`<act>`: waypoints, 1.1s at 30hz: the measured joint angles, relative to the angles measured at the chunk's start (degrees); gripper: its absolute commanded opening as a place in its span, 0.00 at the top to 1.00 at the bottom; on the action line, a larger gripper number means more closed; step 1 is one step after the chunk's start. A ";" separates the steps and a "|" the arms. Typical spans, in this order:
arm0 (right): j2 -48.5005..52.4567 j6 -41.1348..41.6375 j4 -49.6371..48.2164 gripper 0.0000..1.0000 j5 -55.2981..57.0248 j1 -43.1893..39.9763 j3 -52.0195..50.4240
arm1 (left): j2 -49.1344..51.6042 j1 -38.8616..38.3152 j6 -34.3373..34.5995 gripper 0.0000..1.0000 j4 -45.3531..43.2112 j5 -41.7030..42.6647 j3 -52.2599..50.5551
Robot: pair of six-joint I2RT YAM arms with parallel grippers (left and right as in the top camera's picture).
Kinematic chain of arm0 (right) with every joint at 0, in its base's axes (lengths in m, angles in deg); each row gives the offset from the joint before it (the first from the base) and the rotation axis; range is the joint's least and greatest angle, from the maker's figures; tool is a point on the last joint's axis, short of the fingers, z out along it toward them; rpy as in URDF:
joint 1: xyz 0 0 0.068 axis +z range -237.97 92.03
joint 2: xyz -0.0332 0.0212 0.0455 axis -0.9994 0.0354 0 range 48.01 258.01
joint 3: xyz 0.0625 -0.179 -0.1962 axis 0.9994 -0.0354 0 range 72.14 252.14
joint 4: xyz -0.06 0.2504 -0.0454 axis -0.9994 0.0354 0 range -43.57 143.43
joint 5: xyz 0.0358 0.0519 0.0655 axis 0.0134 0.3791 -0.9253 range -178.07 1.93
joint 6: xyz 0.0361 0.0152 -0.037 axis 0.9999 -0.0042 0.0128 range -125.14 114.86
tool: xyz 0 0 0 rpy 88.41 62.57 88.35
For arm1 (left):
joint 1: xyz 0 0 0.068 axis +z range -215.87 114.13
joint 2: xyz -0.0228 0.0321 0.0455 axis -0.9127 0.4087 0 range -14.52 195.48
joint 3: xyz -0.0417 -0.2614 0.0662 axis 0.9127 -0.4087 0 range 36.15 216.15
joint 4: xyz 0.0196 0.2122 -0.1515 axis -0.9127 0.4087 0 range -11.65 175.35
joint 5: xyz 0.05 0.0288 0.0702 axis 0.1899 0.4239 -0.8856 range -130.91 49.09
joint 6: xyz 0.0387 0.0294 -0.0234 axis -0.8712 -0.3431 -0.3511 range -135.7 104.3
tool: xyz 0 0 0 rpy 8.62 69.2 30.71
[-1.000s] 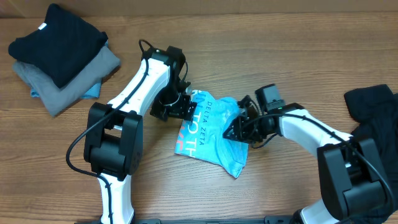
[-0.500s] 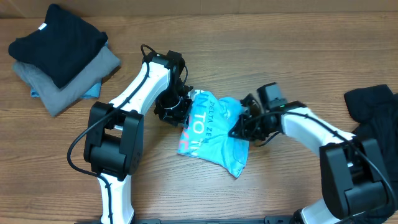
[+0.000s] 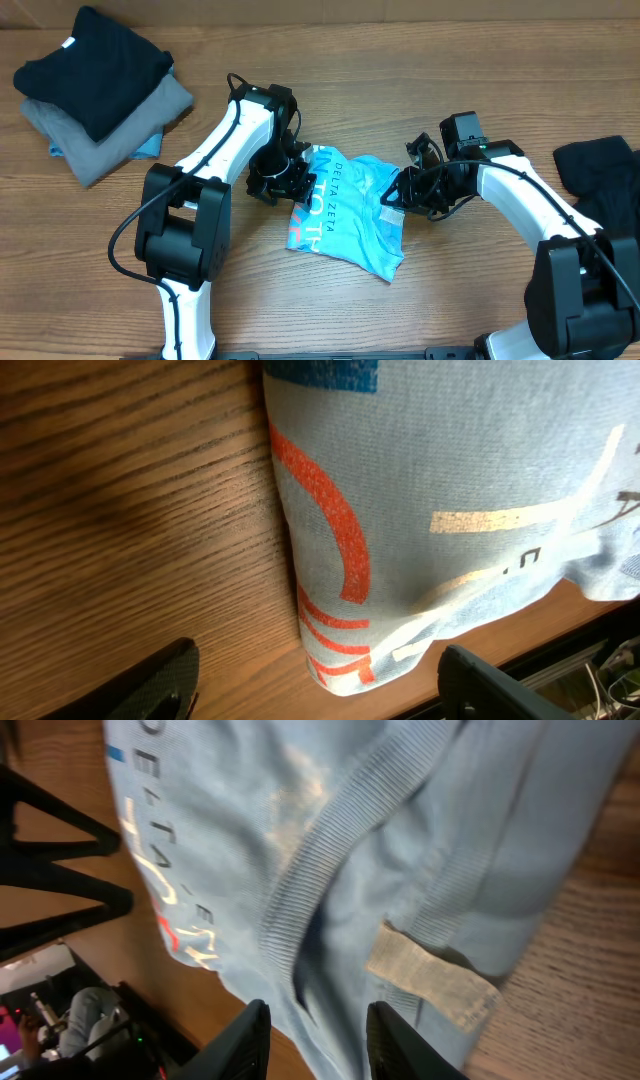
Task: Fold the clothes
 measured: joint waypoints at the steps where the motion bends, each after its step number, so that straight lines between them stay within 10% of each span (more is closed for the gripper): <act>1: 0.00 -0.09 0.24 0.65 0.72 0.13 -0.50 | 0.00 0.00 -0.15 0.25 -0.17 0.00 -0.13; 7: 0.00 -0.61 -2.32 0.50 1.57 2.71 -5.31 | 0.00 0.00 -0.87 0.46 -2.62 0.20 -3.50; 13: 0.00 -0.57 -7.52 0.93 2.38 10.16 -9.70 | 0.00 0.00 -1.62 0.73 -3.06 1.31 -5.31; 21: 0.00 -0.35 -4.66 0.96 8.09 8.09 -8.44 | 0.00 0.63 -2.73 0.96 -3.04 1.68 -5.35; 27: 0.00 -1.18 -0.13 0.54 9.99 3.30 -2.47 | 0.00 2.91 -3.08 0.80 -2.32 1.70 -5.35; 33: 0.00 -1.86 2.75 0.54 10.38 3.26 -1.49 | 0.00 4.61 -3.28 0.42 -0.92 2.40 -5.33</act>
